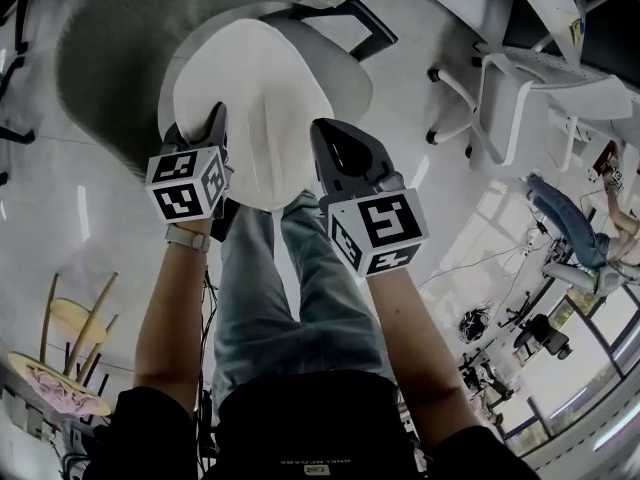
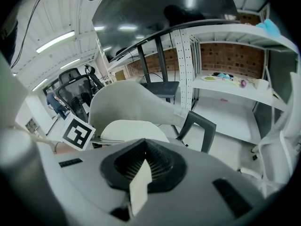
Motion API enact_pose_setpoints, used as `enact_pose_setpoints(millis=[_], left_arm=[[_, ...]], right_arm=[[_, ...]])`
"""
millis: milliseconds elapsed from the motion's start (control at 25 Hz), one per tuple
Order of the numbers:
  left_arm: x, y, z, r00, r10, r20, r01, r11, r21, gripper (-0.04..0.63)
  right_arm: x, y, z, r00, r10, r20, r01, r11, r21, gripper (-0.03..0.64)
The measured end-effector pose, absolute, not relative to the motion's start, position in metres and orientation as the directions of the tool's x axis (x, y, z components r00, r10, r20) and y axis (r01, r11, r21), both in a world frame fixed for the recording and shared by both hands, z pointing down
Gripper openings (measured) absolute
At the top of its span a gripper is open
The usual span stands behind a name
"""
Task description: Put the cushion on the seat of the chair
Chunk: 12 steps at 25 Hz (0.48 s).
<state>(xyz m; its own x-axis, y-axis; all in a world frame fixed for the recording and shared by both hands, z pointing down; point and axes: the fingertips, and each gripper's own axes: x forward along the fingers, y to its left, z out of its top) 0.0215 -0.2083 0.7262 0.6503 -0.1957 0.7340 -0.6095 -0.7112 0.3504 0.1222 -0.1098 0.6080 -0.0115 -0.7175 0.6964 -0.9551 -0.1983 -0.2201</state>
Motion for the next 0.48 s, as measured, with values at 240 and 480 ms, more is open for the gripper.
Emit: enact_pose_setpoints(millis=[240,480], left_arm=[[0.021,-0.219,0.754,0.628,-0.197,0.753,-0.626,-0.703,0.338,0.086],[0.021,-0.225,0.777,0.617,-0.180,0.766,-0.636,-0.687,0.351,0.086]], right_arm=[[0.125,-0.116,0.618,-0.006,-0.713,0.701,-0.951,-0.213,-0.225,0.008],[0.127,-0.110,0.626,0.006,-0.704,0.710,-0.944,-0.238,-0.228,0.008]])
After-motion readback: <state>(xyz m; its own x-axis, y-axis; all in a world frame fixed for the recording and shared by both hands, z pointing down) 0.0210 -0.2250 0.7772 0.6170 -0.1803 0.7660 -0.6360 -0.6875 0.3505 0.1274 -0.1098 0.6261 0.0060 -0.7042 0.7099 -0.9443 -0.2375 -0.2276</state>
